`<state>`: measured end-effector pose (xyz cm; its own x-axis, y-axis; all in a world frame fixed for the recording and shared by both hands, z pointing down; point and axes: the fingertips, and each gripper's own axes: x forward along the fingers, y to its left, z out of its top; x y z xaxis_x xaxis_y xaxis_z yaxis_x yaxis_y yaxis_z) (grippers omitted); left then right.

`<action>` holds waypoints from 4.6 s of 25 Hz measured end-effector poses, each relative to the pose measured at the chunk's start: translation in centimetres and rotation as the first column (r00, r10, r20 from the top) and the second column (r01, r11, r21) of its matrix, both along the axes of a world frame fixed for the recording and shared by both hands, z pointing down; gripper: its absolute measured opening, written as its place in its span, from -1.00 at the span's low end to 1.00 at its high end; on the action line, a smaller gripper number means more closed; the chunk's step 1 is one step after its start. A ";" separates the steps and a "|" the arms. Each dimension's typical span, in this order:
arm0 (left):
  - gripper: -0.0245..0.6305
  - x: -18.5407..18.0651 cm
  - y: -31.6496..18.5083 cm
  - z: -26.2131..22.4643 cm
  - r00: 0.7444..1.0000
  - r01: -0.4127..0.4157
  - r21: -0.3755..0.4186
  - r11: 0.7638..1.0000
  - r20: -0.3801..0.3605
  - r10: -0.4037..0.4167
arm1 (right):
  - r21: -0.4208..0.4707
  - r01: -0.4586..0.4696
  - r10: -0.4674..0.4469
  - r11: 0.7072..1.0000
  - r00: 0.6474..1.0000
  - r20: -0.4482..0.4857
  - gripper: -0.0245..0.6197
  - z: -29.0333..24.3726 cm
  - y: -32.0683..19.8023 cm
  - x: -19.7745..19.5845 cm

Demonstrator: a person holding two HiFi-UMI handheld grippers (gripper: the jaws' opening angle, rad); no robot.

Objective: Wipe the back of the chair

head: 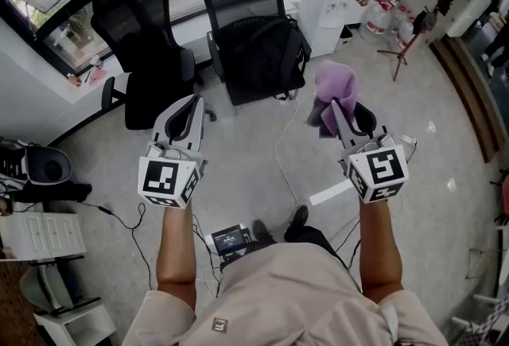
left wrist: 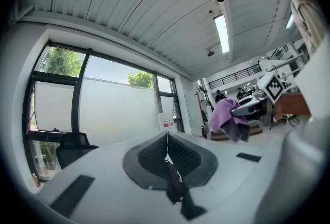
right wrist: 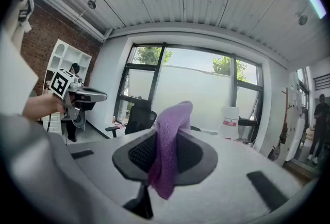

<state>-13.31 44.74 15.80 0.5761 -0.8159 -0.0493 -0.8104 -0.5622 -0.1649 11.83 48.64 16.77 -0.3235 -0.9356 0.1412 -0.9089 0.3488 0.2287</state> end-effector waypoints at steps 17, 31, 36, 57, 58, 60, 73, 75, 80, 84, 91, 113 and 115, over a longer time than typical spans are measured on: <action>-0.90 -0.6 -0.2 0.0 1.000 -0.007 0.006 1.000 -0.002 0.007 | -0.005 0.002 -0.002 1.000 1.000 0.021 -0.70 0.3 -0.3 -0.8; -0.90 0.3 -4.4 0.2 1.000 0.011 0.000 1.000 0.007 -0.011 | 0.009 0.055 -0.055 0.998 0.996 0.074 -0.69 -0.1 -6.1 0.1; -0.90 1.4 -7.8 0.4 0.998 0.046 -0.006 0.999 0.033 -0.045 | 0.006 0.078 -0.079 0.997 0.992 0.095 -0.69 0.7 -11.1 1.8; -0.90 12.6 -22.6 0.6 0.983 0.166 -0.034 0.985 0.090 -0.163 | -0.030 0.230 -0.222 0.973 0.962 0.159 -0.69 2.9 -28.6 11.2; -0.90 13.2 -23.0 0.6 0.982 0.168 -0.035 0.985 0.093 -0.164 | -0.028 0.236 -0.228 0.971 0.960 0.163 -0.69 2.9 -29.0 11.5; -0.90 14.1 -23.7 0.6 0.981 0.168 -0.038 0.985 0.099 -0.164 | -0.023 0.242 -0.235 0.970 0.957 0.169 -0.69 2.8 -29.7 12.0; -0.90 14.4 -30.1 1.8 0.988 0.140 -0.052 0.989 0.079 -0.135 | -0.043 0.205 -0.195 0.978 0.966 0.168 -0.69 3.9 -33.9 12.7; -0.90 14.0 -31.8 2.0 0.990 0.128 -0.053 0.990 0.070 -0.125 | -0.047 0.185 -0.176 0.982 0.971 0.159 -0.69 4.1 -35.0 12.8; -0.90 14.3 -36.7 2.4 0.998 0.056 -0.053 0.997 0.044 -0.054 | -0.055 0.112 -0.104 0.992 0.986 0.129 -0.69 4.0 -37.6 13.2; -0.90 13.7 -40.6 2.5 0.999 0.004 -0.061 0.998 0.037 -0.002 | -0.060 0.070 -0.063 0.996 0.991 0.119 -0.69 3.7 -40.4 12.0; -0.90 11.3 -46.4 3.3 1.000 -0.023 -0.064 0.998 0.018 0.025 | -0.075 0.046 -0.038 0.996 0.994 0.100 -0.69 4.4 -45.2 9.3; -0.90 1.1 -57.7 6.7 0.999 0.051 -0.110 0.993 -0.009 -0.053 | -0.072 0.066 -0.063 0.995 0.997 0.045 -0.69 5.4 -62.1 1.7; -0.90 1.0 -58.1 7.5 0.998 0.070 -0.118 0.991 0.002 -0.070 | -0.070 0.077 -0.074 0.995 0.996 0.047 -0.69 6.1 -63.9 1.7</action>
<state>-12.30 -13.38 23.31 0.5172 -0.8545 0.0484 -0.8489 -0.5193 -0.0986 13.52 -15.25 22.87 -0.4005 -0.8962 0.1911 -0.8878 0.4311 0.1611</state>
